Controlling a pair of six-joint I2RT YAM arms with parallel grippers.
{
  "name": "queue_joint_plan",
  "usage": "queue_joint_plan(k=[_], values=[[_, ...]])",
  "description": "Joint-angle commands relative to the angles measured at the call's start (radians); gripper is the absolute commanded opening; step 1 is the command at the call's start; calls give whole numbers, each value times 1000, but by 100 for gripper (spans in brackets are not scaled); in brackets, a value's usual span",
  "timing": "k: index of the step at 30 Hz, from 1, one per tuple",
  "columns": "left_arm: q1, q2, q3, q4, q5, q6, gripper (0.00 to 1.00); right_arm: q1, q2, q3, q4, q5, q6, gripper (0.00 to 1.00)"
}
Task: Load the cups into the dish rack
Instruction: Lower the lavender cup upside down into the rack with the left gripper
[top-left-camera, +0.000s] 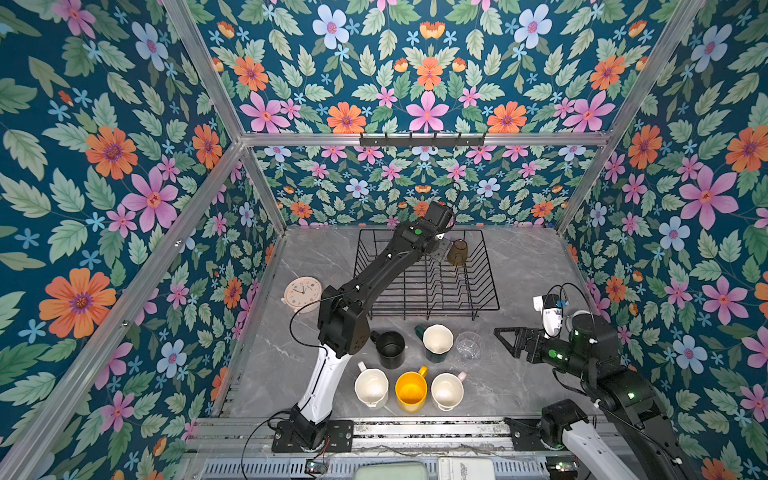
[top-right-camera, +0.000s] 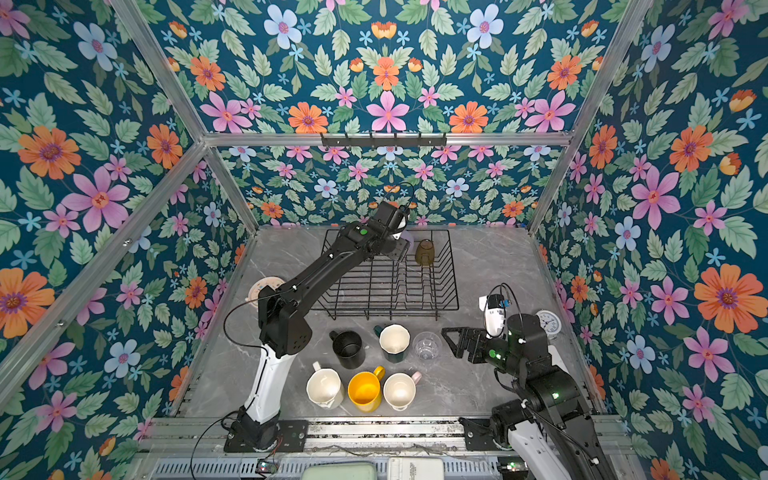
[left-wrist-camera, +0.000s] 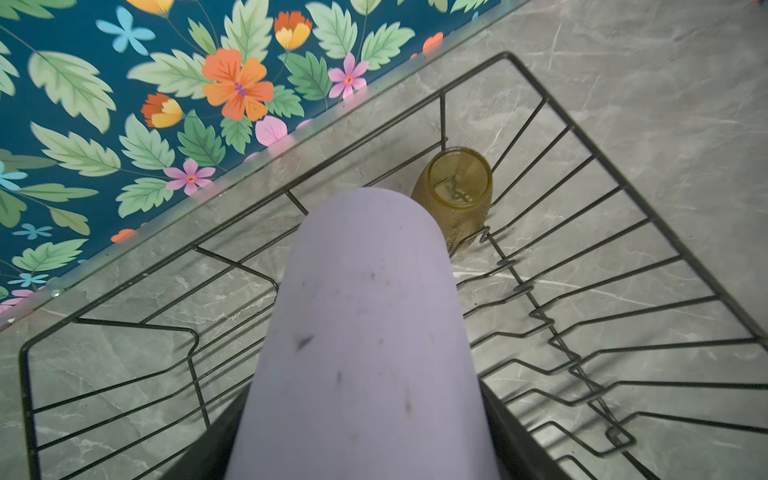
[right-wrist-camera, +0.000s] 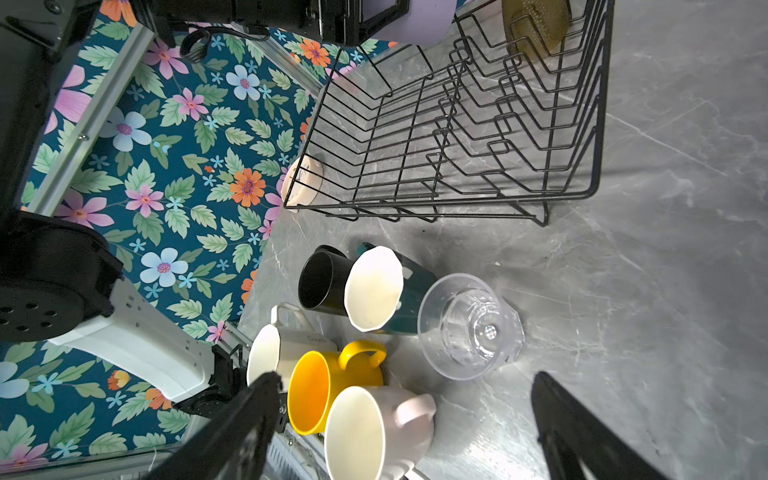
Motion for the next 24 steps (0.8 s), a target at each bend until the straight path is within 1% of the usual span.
queue_joint_plan(k=[1, 8, 14, 24], values=[[1, 18, 0, 28, 11, -3, 0, 1, -16, -5, -14, -5, -6, 93], [8, 60, -8, 63, -9, -10, 0, 2, -50, -9, -50, -5, 1, 95], [15, 95, -12, 89, 4, -15, 0, 0, -71, -19, -67, -1, 13, 95], [17, 121, -26, 138, 2, -17, 0, 1, -76, -37, -46, -13, 31, 95]])
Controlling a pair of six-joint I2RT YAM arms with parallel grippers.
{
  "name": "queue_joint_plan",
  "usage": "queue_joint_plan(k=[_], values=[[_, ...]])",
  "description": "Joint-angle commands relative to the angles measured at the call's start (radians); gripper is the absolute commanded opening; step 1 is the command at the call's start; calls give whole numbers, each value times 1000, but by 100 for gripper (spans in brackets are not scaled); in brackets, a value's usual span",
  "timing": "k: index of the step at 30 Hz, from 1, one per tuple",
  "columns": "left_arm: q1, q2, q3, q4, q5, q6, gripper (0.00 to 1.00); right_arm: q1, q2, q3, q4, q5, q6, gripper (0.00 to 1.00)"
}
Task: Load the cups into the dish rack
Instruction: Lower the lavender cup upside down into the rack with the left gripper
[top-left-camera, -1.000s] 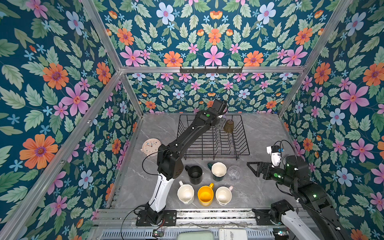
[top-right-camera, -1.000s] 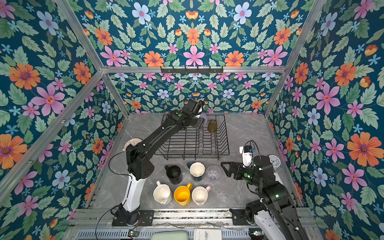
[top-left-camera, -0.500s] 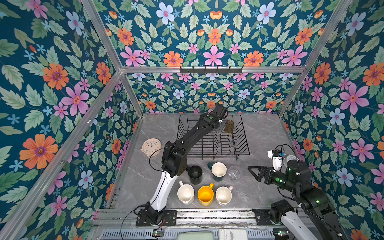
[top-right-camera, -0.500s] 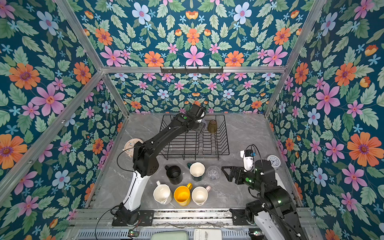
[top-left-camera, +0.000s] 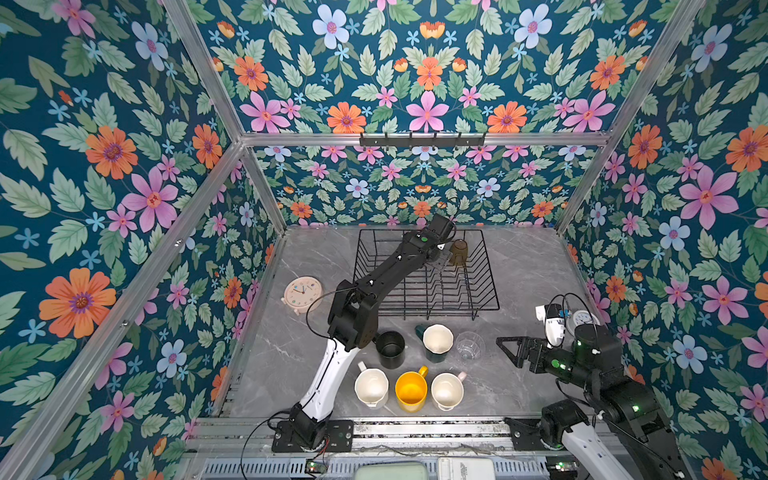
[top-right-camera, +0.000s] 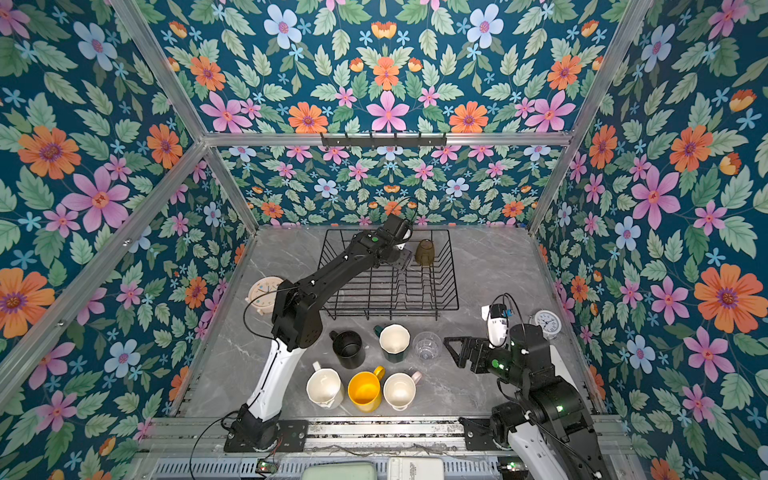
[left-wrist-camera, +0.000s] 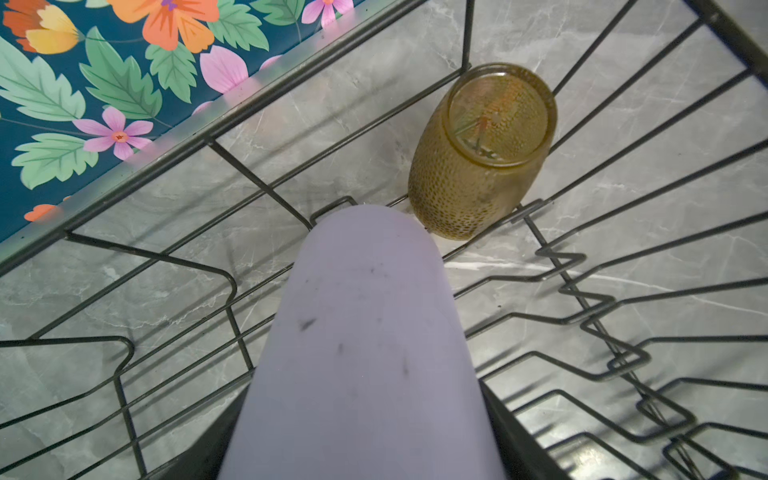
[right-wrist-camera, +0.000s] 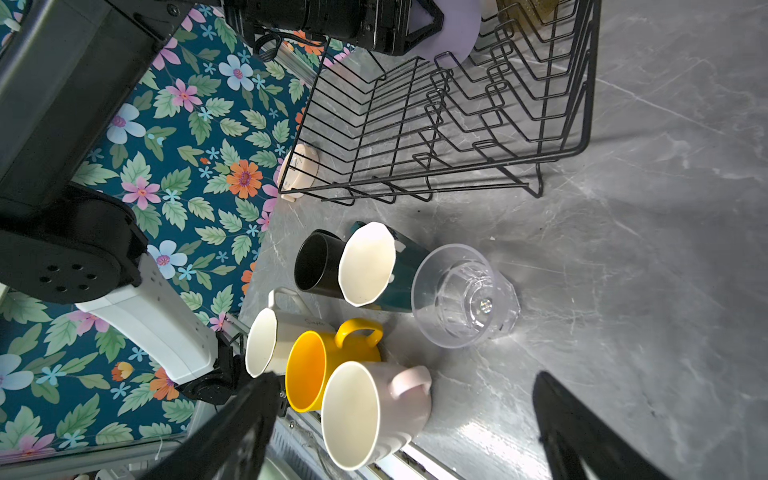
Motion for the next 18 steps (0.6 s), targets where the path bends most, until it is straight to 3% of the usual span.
queue_joint_plan(k=[1, 3, 6, 9, 14, 18], values=[[1, 8, -1, 66, -17, -7, 4, 1, 2, -2, 18, -8, 11, 95], [3, 11, -3, 71, -17, -11, 15, 0, 4, -3, 19, -7, 11, 95], [3, 11, -13, 83, -14, -14, 44, 1, 6, -5, 22, -6, 12, 95], [3, 8, -28, 92, -14, -17, 63, 1, 8, -6, 25, -6, 13, 95], [3, -13, -70, 124, -27, -21, 77, 1, 12, -6, 33, -8, 15, 95], [3, -31, -89, 141, -35, -23, 83, 1, 15, -6, 35, -6, 15, 95]])
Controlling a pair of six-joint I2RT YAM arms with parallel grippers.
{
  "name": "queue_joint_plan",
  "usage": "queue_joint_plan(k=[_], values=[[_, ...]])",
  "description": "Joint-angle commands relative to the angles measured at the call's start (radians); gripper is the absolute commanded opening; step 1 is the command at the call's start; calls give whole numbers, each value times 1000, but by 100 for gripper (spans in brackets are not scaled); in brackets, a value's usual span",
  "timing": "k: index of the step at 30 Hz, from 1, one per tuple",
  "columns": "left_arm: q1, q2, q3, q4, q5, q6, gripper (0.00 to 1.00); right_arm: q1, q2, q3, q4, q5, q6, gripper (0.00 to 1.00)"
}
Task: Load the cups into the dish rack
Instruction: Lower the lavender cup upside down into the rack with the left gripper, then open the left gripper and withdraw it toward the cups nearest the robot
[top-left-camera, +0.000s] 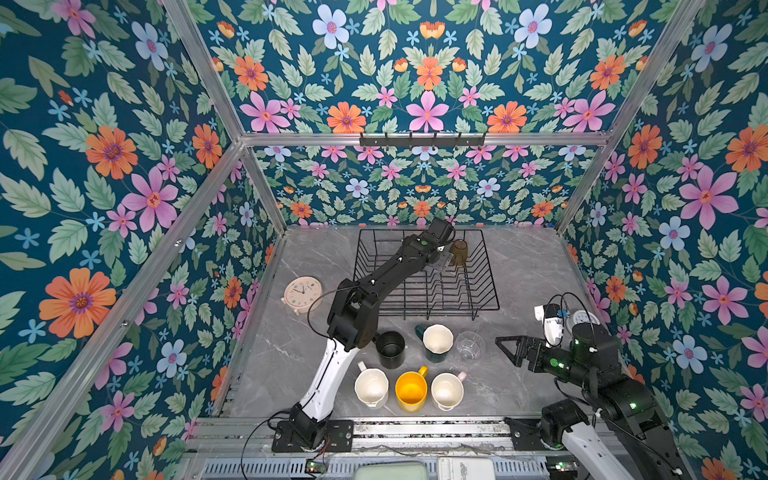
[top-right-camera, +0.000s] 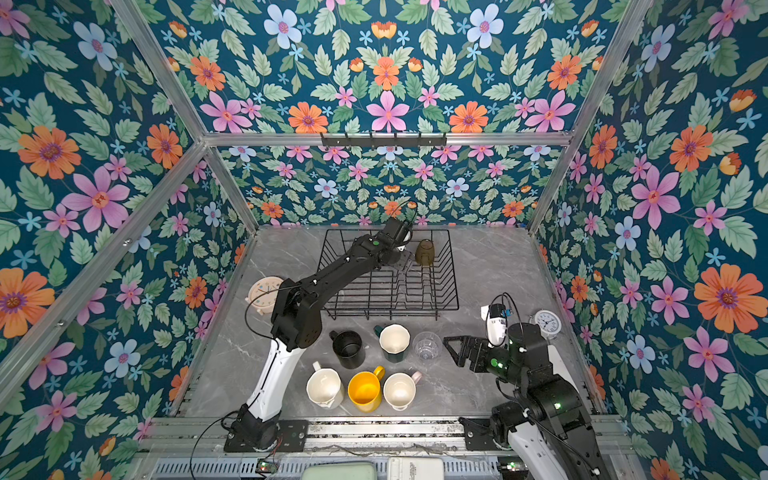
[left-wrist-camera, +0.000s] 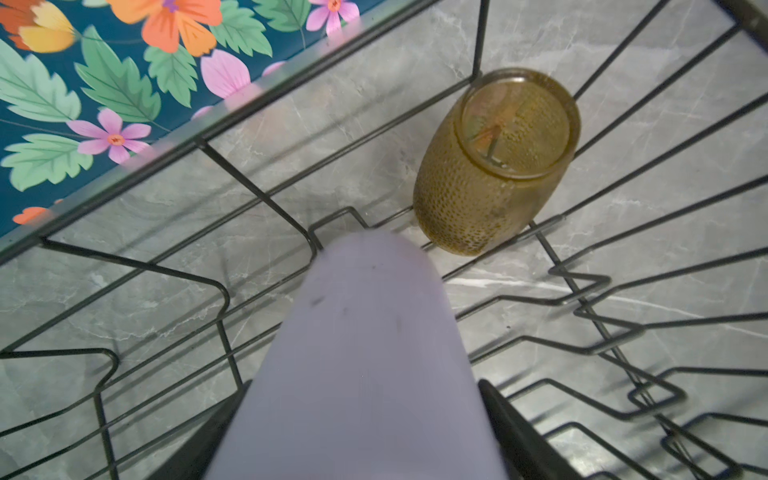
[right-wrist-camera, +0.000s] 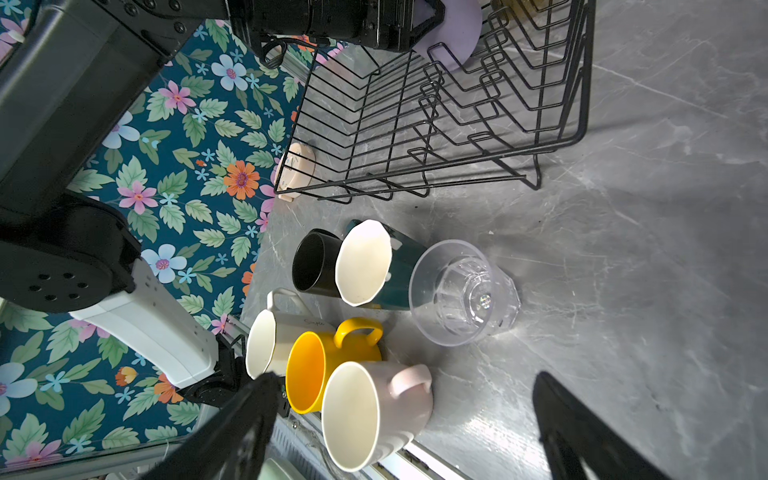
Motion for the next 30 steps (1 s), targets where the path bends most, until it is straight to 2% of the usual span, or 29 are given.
queue_joint_plan(k=[1, 9, 15, 18, 23, 27, 30], values=[[1, -23, -14, 45, -15, -10, 85, 1, 3, 1, 33, -4, -3, 95], [1, -90, -81, 94, 10, -28, 96, 1, 9, 5, 34, 3, -1, 95], [6, -273, -292, 262, -4, -62, 98, 2, 10, 9, 23, 29, -5, 94], [9, -416, -463, 392, -39, -85, 99, 1, 12, 12, 8, 59, -11, 94], [10, -755, -850, 656, -112, -146, 100, 2, 20, 9, -37, 139, -15, 92], [12, -1043, -1121, 757, -208, -222, 100, 3, 31, 3, -50, 170, -12, 90], [13, -1234, -1273, 742, -285, -278, 100, 2, 45, 0, -44, 175, -10, 89]])
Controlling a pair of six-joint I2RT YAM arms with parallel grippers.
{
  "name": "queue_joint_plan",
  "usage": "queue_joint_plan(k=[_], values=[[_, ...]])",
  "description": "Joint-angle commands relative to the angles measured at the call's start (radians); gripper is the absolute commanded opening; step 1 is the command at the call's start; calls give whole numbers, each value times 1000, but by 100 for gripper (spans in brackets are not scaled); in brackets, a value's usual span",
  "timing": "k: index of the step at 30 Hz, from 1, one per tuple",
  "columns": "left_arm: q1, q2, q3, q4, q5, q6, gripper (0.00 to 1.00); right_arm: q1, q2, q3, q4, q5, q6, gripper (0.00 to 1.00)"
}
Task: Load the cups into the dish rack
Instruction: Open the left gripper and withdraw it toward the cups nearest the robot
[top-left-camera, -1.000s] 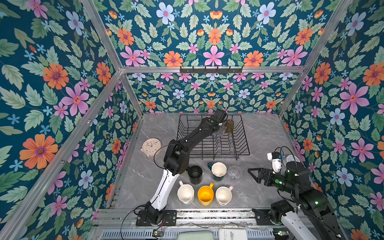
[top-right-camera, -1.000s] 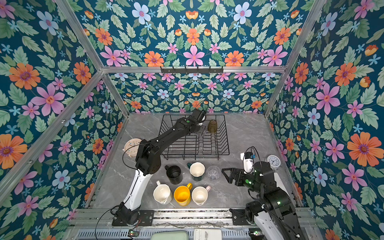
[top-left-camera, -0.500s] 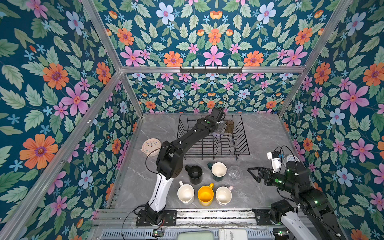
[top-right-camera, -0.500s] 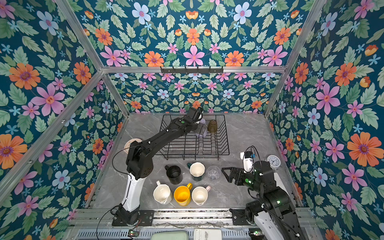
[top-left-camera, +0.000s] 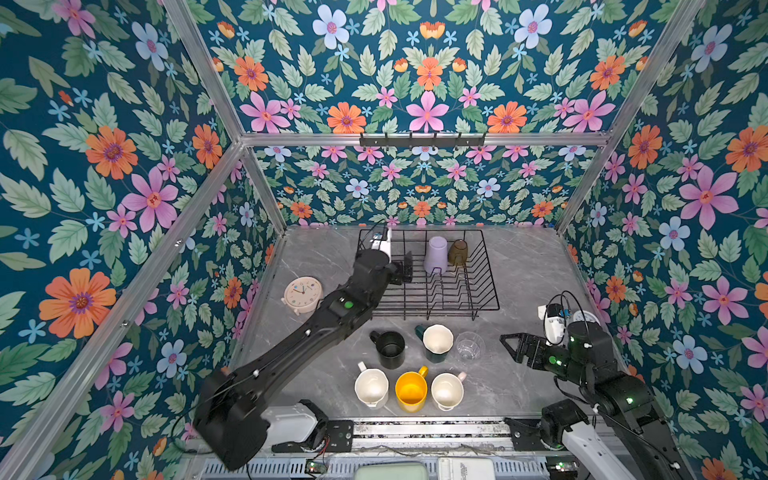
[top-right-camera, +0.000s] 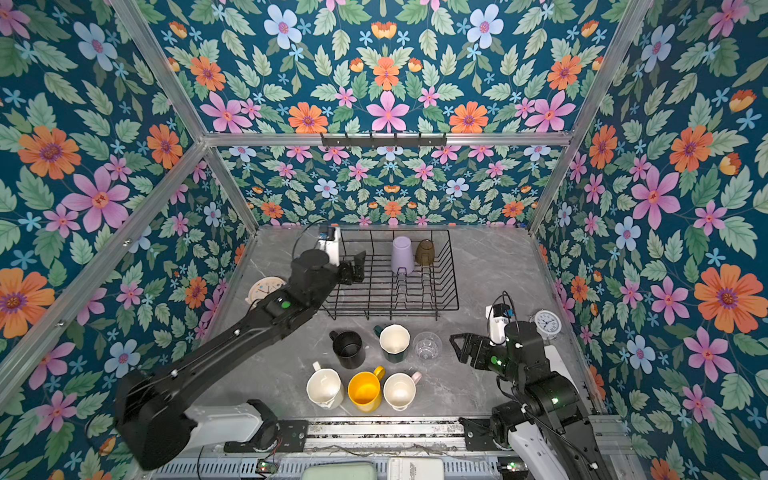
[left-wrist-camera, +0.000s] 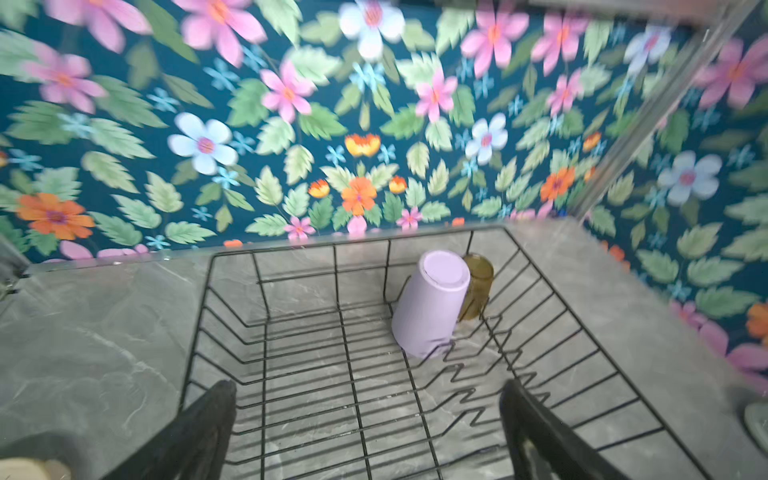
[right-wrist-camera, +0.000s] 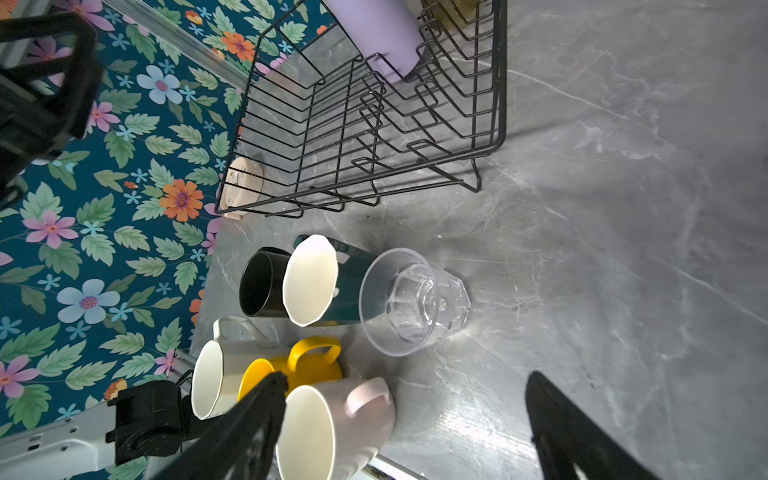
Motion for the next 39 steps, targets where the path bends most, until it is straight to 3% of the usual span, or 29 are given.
queue_joint_plan(k=[1, 8, 17, 24, 32, 39], values=[[5, -147, -111, 26, -118, -95, 100, 2, 12, -4, 4, 37, -7, 88], [11, -367, -82, -517, -109, -288, 97, 2, 70, 0, 51, 33, -17, 87], [11, -509, -55, -970, 46, -509, 91, 1, 155, 15, 118, 28, -34, 87], [9, -491, -102, -1083, 218, -566, 76, 2, 221, 27, 158, 22, -45, 87], [9, -543, -169, -1190, 352, -598, 69, 2, 242, 18, 173, 26, -47, 87], [8, -559, -208, -1212, 399, -588, 66, 1, 242, 8, 180, 30, -47, 87]])
